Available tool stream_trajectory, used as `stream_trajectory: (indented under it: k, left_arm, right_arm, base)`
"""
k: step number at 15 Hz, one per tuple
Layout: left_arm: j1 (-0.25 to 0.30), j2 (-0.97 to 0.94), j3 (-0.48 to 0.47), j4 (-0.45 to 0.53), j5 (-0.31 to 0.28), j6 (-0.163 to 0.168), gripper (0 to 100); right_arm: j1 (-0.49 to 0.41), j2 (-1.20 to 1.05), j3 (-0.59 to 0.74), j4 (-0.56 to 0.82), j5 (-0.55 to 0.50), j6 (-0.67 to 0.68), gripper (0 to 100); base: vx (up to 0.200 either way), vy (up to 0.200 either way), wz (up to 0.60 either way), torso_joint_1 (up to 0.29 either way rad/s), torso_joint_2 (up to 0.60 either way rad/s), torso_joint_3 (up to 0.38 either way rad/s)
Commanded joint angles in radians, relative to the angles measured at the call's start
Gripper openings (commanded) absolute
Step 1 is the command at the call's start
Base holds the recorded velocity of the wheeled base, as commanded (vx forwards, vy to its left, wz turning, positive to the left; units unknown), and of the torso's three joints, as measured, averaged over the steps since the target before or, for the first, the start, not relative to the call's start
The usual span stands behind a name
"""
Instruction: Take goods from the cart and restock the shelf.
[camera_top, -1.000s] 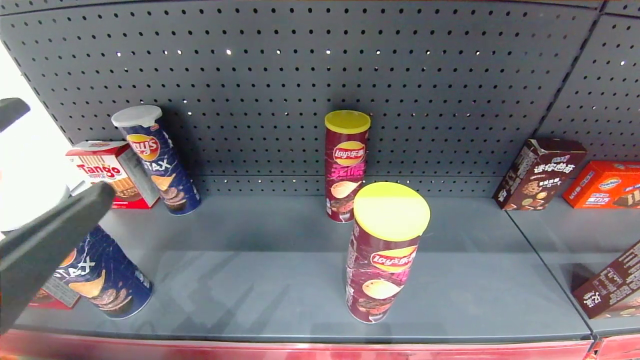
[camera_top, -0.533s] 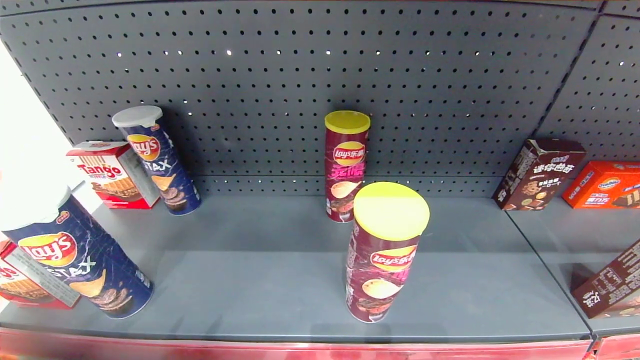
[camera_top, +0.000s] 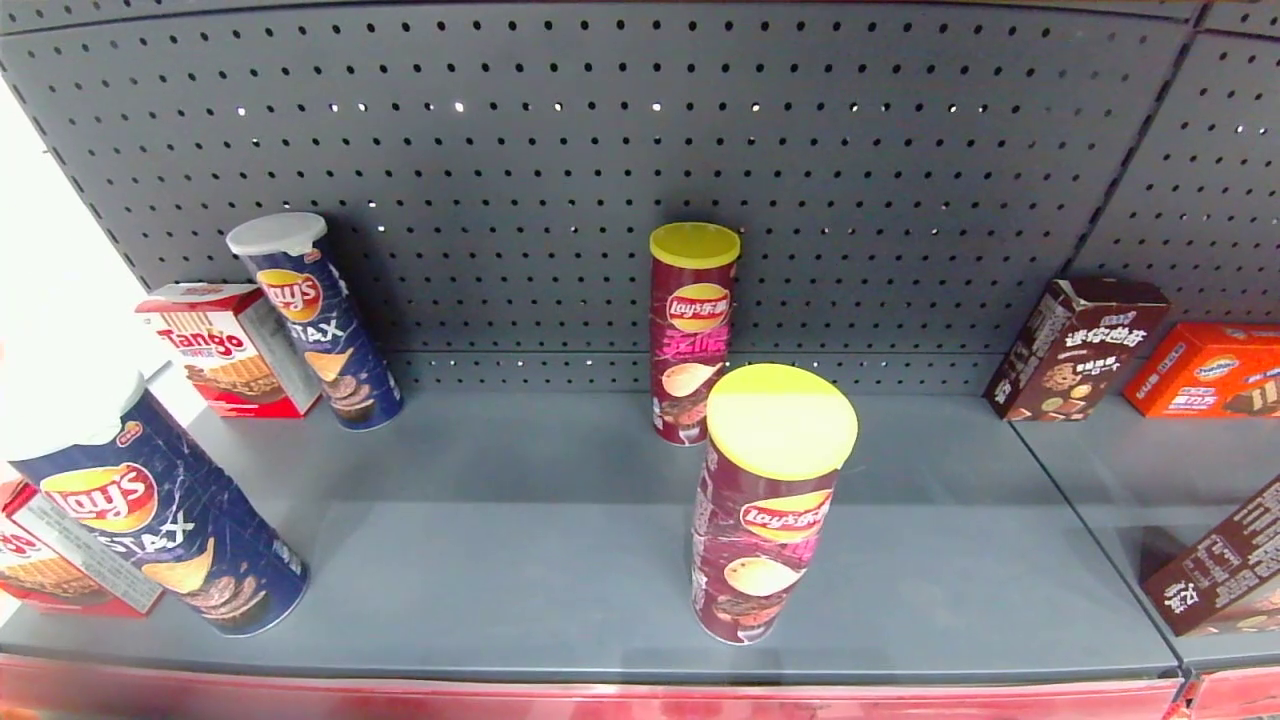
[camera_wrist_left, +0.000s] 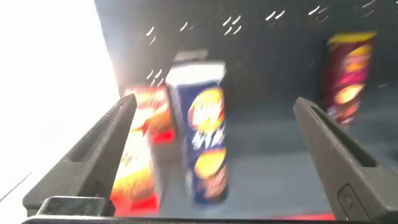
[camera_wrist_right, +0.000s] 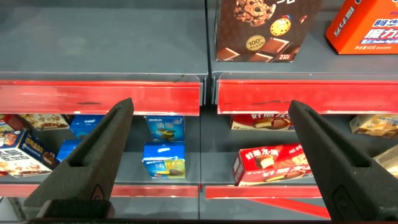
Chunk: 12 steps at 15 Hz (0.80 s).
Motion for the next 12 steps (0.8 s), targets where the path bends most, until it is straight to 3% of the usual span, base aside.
stream_trajectory:
  k: [1, 3, 6, 8, 9, 10, 11, 12]
  left_arm:
    - [0.029, -0.051, 0.012, 0.059, -0.002, -0.012, 100]
    - [0.029, -0.051, 0.012, 0.134, 0.000, -0.014, 100]
    - [0.029, -0.051, 0.012, 0.327, -0.002, -0.015, 100]
    - [0.031, -0.051, 0.012, 0.411, 0.000, -0.061, 100]
    - [0.046, -0.049, 0.012, 0.439, 0.000, -0.087, 100]
    - [0.120, -0.049, 0.012, 0.493, 0.000, -0.086, 100]
    - [0.155, -0.054, 0.012, 0.545, -0.004, -0.087, 100]
    - [0.153, -0.101, 0.012, 0.543, -0.002, -0.092, 100]
  right_arm:
    - [0.000, 0.001, 0.000, 0.000, 0.000, 0.000, 100]
    - [0.000, 0.001, 0.000, 0.000, 0.000, 0.000, 100]
    - [0.000, 0.001, 0.000, 0.000, 0.000, 0.000, 100]
    - [0.000, 0.001, 0.000, 0.000, 0.000, 0.000, 100]
    - [0.000, 0.001, 0.000, 0.000, 0.000, -0.002, 100]
    - [0.000, 0.001, 0.000, 0.000, 0.000, 0.000, 100]
    - [0.000, 0.001, 0.000, 0.000, 0.000, 0.000, 100]
    - [0.000, 0.001, 0.000, 0.002, 0.000, 0.000, 100]
  base:
    - [0.000, 0.000, 0.00, 0.000, 0.00, 0.000]
    - [0.000, 0.000, 0.00, 0.000, 0.00, 0.000]
    - [0.000, 0.000, 0.00, 0.000, 0.00, 0.000]
    - [0.000, 0.000, 0.00, 0.000, 0.00, 0.000]
    - [0.000, 0.000, 0.00, 0.000, 0.00, 0.000]
    - [0.000, 0.000, 0.00, 0.000, 0.00, 0.000]
    - [0.000, 0.000, 0.00, 0.000, 0.00, 0.000]
    - [0.000, 0.000, 0.00, 0.000, 0.00, 0.000]
